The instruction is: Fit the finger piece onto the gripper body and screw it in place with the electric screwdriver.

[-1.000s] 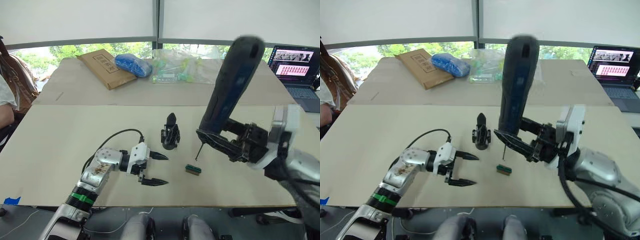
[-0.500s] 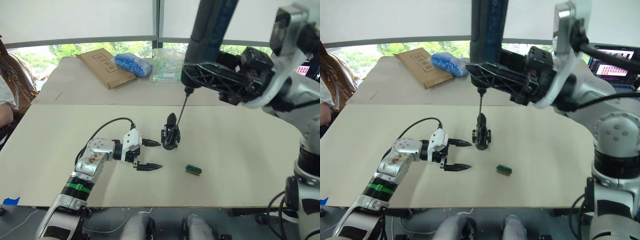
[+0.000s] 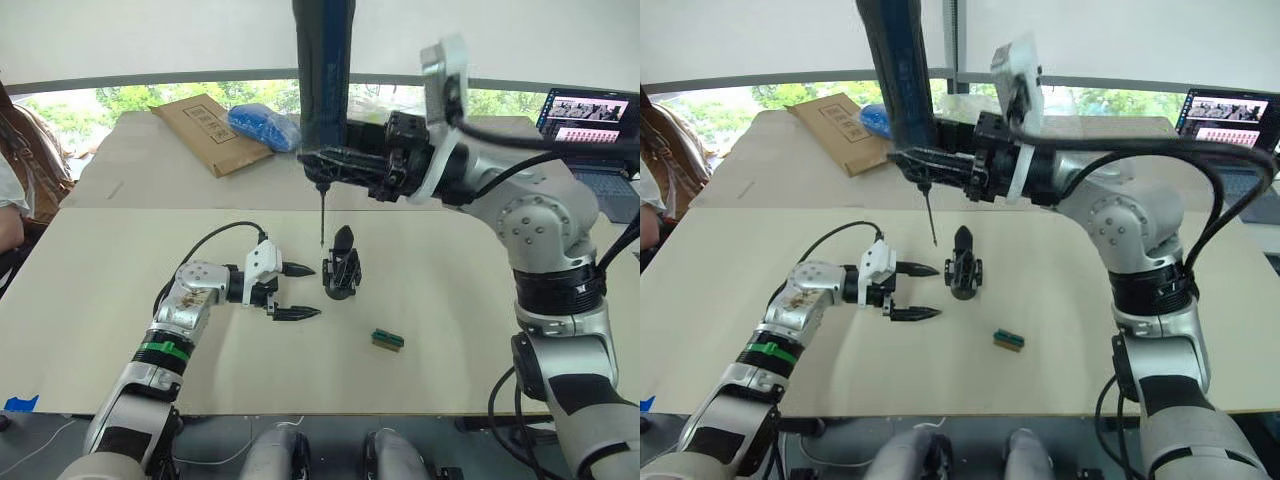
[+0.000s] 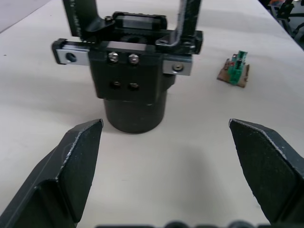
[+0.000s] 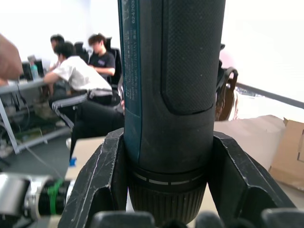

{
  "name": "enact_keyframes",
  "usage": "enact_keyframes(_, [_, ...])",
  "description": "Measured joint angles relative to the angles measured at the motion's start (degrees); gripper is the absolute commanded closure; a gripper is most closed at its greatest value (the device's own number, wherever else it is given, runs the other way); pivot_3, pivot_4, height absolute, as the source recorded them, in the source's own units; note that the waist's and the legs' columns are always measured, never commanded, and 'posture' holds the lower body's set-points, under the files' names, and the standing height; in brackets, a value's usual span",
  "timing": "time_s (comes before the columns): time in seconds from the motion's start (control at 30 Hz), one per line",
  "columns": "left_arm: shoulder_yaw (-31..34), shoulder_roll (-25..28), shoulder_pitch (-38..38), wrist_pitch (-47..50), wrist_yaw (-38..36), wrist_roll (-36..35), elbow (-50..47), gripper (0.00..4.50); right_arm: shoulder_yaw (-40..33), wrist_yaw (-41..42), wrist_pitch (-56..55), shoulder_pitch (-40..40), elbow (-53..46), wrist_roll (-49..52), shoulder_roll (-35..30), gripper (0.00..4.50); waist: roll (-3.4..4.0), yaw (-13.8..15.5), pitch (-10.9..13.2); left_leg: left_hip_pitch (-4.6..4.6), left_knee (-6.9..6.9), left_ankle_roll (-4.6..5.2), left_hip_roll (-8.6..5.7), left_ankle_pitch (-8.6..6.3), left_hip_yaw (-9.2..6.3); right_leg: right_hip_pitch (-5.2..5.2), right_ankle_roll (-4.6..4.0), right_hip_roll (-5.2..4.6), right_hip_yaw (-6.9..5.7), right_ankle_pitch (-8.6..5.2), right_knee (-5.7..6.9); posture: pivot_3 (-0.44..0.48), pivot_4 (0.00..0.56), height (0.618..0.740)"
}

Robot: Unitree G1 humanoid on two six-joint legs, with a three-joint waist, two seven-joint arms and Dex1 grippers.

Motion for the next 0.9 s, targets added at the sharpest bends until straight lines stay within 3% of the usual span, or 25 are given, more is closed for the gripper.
enact_keyframes(0.53, [0.02, -4.63, -4.63, -6.85, 1.02, 4.01, 11.22, 0.00, 0.09, 5.15, -2.26, 5.08, 1.63, -9.01, 3.12, 2.57, 0.00, -1.04, 0.00, 0.01, -0.04, -0.01, 0.01, 0.01, 0.01, -0.02, 0.00, 0.02, 0.00, 0.00, -0.02, 0.000, 0.150, 0.732])
enact_keyframes(0.9, [0.12, -5.59, -5.52, -8.98, 1.72, 4.56, 13.44, 0.00, 0.12, 6.35, -2.67, 6.95, 0.70, -11.37, 4.10, 2.57, -0.01, -1.03, 0.00, 0.00, -0.03, -0.01, 0.01, 0.01, 0.00, -0.01, 0.00, 0.02, 0.00, 0.00, -0.02, 0.000, 0.150, 0.732])
